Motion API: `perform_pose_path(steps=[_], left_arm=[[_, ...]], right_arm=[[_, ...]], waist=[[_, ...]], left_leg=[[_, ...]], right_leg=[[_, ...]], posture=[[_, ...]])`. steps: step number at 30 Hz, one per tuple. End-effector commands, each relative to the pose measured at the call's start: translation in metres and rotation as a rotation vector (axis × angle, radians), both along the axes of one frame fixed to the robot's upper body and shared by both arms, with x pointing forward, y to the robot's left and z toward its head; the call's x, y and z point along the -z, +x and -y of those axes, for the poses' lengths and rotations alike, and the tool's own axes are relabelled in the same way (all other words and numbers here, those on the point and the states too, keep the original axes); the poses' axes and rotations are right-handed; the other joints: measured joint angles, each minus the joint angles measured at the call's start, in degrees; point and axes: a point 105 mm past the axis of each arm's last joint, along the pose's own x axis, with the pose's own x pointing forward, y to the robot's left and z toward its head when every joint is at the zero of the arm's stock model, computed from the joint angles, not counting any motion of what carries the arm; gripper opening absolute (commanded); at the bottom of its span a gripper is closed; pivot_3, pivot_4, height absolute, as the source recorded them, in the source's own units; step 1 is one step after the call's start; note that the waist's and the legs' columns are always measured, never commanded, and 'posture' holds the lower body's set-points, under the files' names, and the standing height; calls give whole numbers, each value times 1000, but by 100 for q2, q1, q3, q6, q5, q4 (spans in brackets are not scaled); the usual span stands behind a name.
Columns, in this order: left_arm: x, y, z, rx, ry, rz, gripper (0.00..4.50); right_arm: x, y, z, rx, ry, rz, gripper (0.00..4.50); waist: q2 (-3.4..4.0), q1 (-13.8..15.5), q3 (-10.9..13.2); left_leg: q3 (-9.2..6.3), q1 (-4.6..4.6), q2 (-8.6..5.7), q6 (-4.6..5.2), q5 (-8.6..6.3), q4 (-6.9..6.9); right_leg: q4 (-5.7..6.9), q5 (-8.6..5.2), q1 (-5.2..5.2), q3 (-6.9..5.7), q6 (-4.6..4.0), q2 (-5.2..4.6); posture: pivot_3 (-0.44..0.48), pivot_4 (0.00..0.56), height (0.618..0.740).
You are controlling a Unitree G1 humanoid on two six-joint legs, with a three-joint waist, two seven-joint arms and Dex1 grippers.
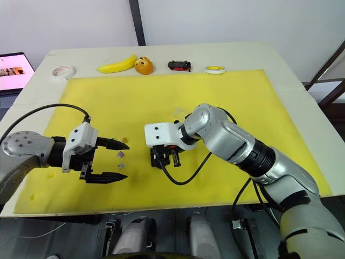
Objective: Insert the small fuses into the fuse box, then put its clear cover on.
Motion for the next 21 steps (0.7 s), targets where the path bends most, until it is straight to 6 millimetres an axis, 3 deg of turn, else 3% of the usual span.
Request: perform_pose_path(steps=[1,4,8,21], left_arm=[[-4,-2,2,14,5,29,4421],[-4,-2,2,15,6,29,4421],[-4,-2,2,16,7,28,4500],[-4,-1,1,14,12,25,4500]], right_arm=[[5,3,3,31,-24,-8,0],[2,4,2,39,-15,-5,0],[1,5,2,50,-10,-8,1491],[-13,9,0,79,40,-11,1491]], waist=[[0,0,0],[0,0,0],[0,2,0],[0,7,0]], left_leg=[[0,0,0,0,0,0],[0,0,0,0,0,0],[0,-1,0,0,0,0],[-1,-3,-3,0,0,0]], right_leg=[[0,0,0,0,0,0],[0,0,0,0,0,0],[0,0,0,0,0,-1],[-1,0,0,0,0,-4]], posture=[[0,150,740],[0,150,740],[0,150,740],[0,150,740]])
